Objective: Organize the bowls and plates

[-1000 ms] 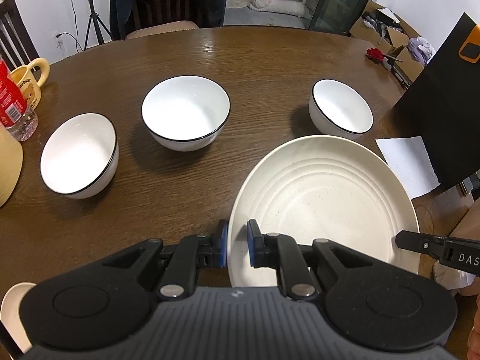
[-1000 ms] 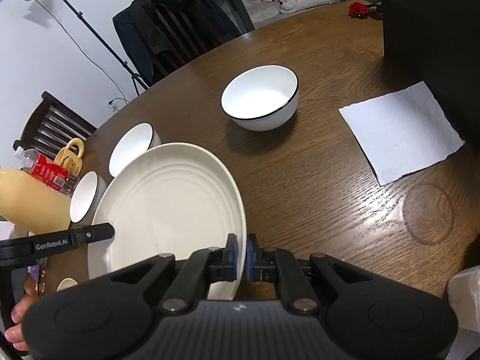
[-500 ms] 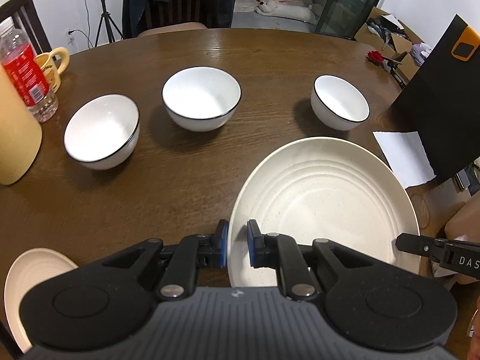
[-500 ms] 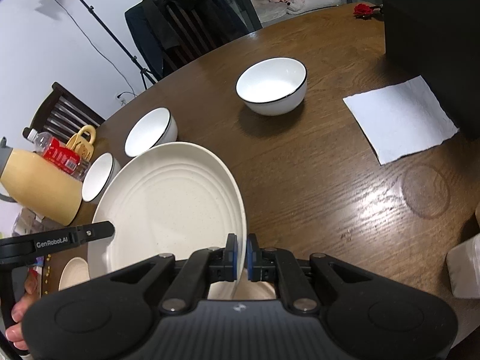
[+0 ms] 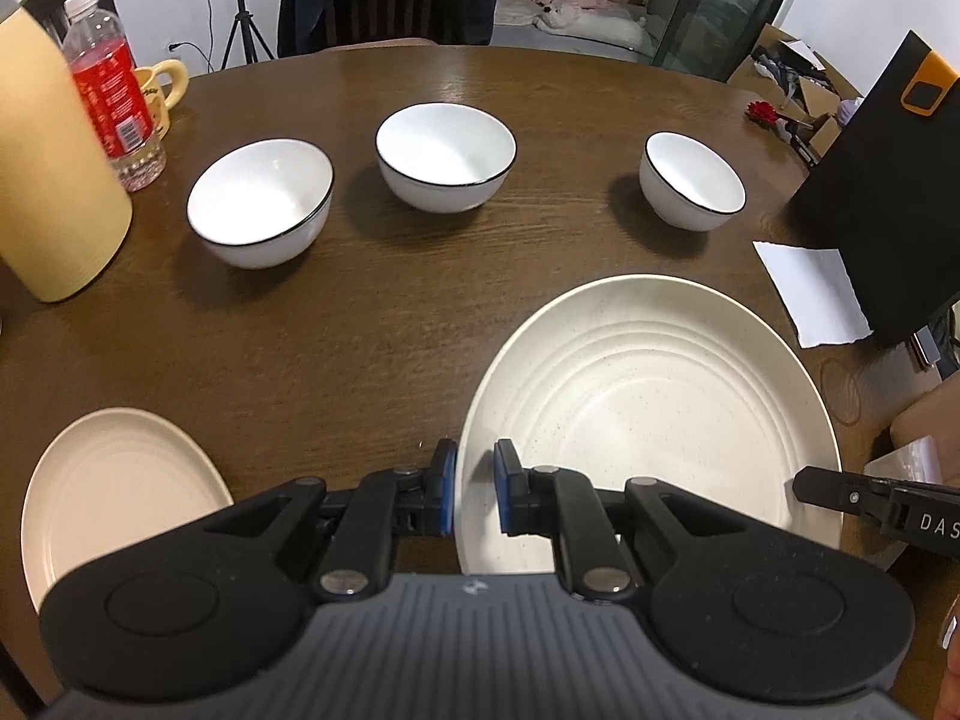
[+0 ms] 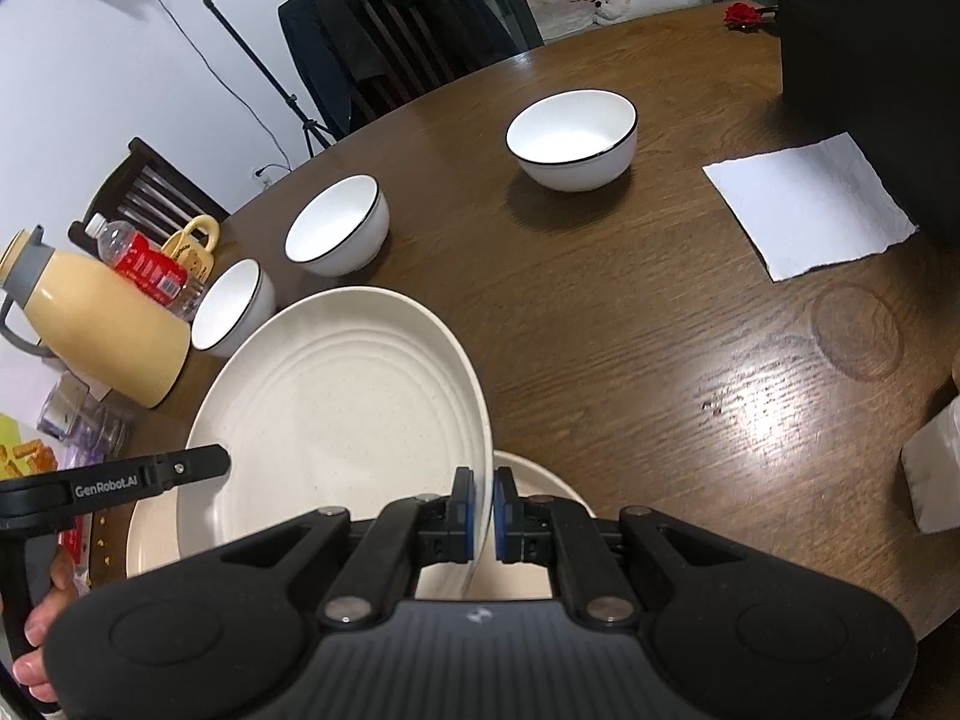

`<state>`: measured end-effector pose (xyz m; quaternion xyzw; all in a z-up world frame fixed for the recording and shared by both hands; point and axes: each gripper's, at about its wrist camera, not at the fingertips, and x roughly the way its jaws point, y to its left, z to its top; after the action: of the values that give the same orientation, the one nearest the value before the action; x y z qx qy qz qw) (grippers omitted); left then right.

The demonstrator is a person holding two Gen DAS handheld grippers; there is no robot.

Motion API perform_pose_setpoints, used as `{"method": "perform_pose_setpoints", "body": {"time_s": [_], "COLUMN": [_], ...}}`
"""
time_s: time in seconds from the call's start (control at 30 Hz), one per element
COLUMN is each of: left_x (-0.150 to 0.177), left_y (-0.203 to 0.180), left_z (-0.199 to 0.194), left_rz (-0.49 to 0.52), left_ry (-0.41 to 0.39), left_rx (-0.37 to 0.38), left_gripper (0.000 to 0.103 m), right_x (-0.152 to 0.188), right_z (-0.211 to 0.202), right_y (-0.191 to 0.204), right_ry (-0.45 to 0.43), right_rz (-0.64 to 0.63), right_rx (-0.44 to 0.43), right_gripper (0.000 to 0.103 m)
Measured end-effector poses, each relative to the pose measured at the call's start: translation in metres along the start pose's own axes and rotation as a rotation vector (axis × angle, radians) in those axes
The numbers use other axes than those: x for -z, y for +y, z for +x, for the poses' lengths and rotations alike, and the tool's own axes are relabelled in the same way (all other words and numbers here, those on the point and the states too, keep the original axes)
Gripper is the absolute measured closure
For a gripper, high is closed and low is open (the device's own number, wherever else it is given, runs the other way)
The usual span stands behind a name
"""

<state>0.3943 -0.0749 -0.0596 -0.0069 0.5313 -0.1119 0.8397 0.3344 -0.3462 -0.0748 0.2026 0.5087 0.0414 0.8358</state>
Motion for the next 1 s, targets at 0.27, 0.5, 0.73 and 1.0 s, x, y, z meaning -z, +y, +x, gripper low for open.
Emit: {"method": "perform_pose_setpoints", "body": {"time_s": [0.27,0.5,0.73,1.0], "left_x": [0.021,0.035,0.045,0.056], "left_y": [0.003,0.003,0.000,-0.002], "left_z": [-0.008,-0.011,-0.011,-0.006], "left_rz": [-0.010,-0.016,-0.021,-0.024], "left_ry": [0.002,0.006,0.013,0.025], "left_rx": [-0.001,-0.004,-0.007,-0.006], "left_gripper": [0.090,0.090,0.090,0.090], "right_x": [0.017,0.029,0.042,0.049], "right_z": [-0.007,-0.011,-0.012,-0.010], "right_y": [0.001,-0.001,-0.006,-0.012], "right_ry": [0.004,0.008,0.019,0.030], "right_rz": [-0.007,-0.007,-0.006,0.001], "right_rx": [-0.002,-0.003,-0.003,0.002], "right_gripper": [0.097,0.097,0.097,0.097]}}
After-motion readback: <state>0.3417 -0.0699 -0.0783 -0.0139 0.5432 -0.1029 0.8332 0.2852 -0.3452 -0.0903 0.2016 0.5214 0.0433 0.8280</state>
